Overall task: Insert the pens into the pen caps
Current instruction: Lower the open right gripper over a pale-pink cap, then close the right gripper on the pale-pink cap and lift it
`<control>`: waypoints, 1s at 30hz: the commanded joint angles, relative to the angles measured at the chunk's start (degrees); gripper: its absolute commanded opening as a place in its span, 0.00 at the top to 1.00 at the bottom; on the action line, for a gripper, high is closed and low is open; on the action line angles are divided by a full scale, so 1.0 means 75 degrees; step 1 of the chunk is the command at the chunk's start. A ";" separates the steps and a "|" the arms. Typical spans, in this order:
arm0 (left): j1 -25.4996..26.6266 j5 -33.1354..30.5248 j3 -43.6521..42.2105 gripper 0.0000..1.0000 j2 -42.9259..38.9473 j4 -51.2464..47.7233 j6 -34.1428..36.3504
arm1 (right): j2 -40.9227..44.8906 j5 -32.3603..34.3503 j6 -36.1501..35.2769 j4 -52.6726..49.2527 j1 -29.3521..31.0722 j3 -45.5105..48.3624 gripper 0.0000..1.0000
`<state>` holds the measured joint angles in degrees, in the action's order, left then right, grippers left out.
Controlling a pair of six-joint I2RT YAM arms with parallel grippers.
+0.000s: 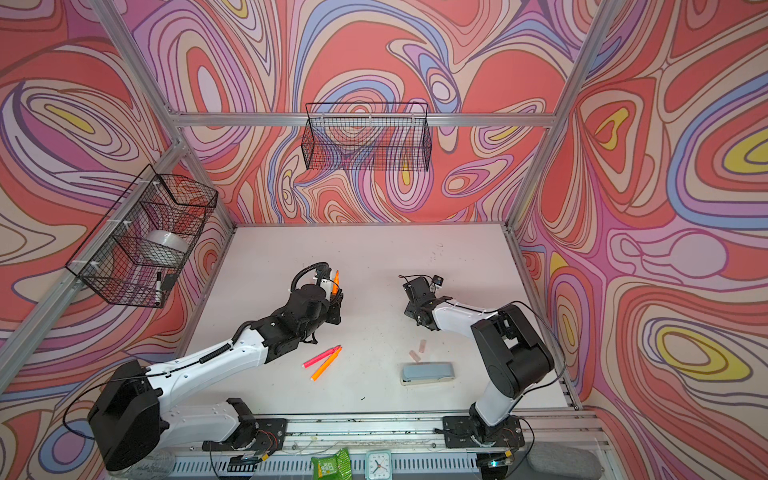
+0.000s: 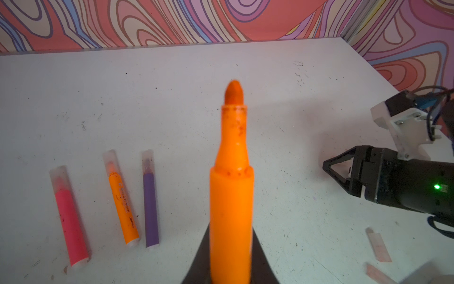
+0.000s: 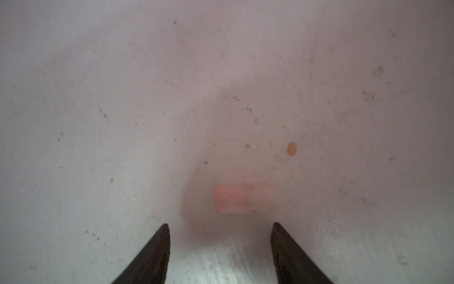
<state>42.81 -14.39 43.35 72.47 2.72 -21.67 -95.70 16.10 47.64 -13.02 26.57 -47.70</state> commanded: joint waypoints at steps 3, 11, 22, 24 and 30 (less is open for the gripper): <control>-0.0006 0.0040 0.0054 1.00 -0.0099 -0.0138 -0.0048 | -0.0373 0.0243 0.0083 -0.0317 -0.0142 -0.0021 0.33; -0.0001 0.0066 0.0032 1.00 -0.0169 -0.0131 -0.0063 | -0.1101 0.0254 0.0072 -0.0066 -0.0175 -0.0534 0.34; -0.0001 0.0090 0.0028 1.00 -0.0205 -0.0133 -0.0063 | -0.1959 0.0045 -0.0106 -0.0230 -0.0177 -0.1225 0.37; -0.0001 0.0088 0.0031 1.00 -0.0204 -0.0134 -0.0062 | -0.2005 0.0012 -0.0152 -0.0244 -0.0177 -0.1269 0.39; -0.0001 0.0081 0.0023 1.00 -0.0188 -0.0127 -0.0057 | -0.1912 0.0191 -0.0157 -0.0842 -0.0178 -0.1360 0.40</control>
<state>42.81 -13.91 43.35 71.99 2.66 -21.67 -107.35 20.58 45.89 -10.35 25.52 -59.31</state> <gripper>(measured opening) 0.175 0.598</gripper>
